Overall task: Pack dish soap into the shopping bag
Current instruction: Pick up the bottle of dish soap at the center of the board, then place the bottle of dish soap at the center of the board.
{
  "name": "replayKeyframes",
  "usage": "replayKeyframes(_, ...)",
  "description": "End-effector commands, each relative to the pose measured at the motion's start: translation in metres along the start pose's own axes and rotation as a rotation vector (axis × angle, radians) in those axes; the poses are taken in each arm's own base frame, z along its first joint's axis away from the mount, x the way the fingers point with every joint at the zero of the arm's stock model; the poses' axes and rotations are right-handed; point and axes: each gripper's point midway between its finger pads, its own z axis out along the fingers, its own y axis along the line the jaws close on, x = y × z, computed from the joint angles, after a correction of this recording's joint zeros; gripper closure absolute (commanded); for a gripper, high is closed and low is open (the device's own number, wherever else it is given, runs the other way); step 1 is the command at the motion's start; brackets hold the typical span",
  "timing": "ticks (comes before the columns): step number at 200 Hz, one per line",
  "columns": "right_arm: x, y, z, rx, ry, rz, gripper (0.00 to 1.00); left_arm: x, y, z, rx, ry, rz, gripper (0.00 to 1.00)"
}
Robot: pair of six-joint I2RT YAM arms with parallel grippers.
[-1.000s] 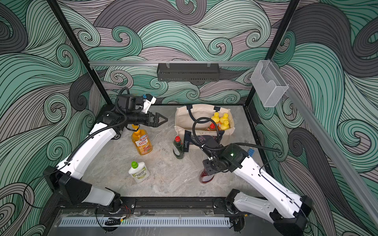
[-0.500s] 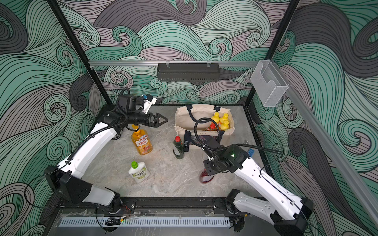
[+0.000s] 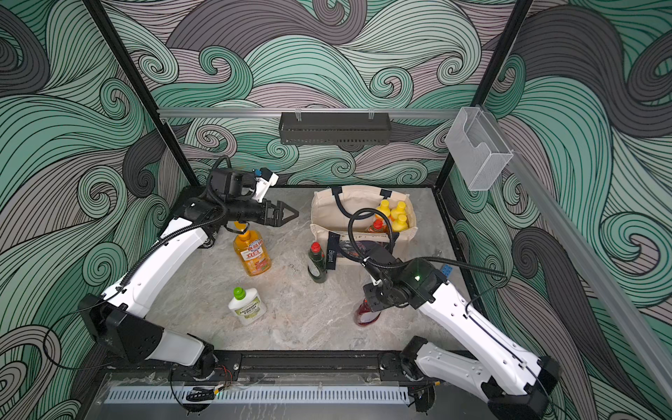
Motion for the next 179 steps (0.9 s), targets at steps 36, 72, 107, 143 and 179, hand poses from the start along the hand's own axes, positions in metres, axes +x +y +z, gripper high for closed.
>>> replayKeyframes(36, -0.025, 0.011, -0.003, -0.032, -0.053, -0.024, 0.86, 0.000, -0.003, 0.005, 0.017, 0.004, 0.000, 0.01)
replayKeyframes(72, -0.042, 0.017, -0.009, -0.036, -0.088, -0.047, 0.90, 0.001, -0.002, 0.005, 0.015, 0.005, 0.001, 0.01)
replayKeyframes(107, -0.060, 0.026, -0.008, -0.050, -0.112, -0.074, 0.93, 0.000, -0.003, 0.004, 0.013, 0.002, 0.006, 0.01)
replayKeyframes(143, -0.083, 0.036, -0.006, -0.061, -0.147, -0.099, 0.95, 0.000, -0.003, 0.003, 0.010, 0.003, 0.009, 0.02)
replayKeyframes(179, -0.102, 0.046, -0.001, -0.060, -0.169, -0.132, 0.98, 0.000, -0.002, 0.002, 0.002, -0.002, 0.017, 0.01)
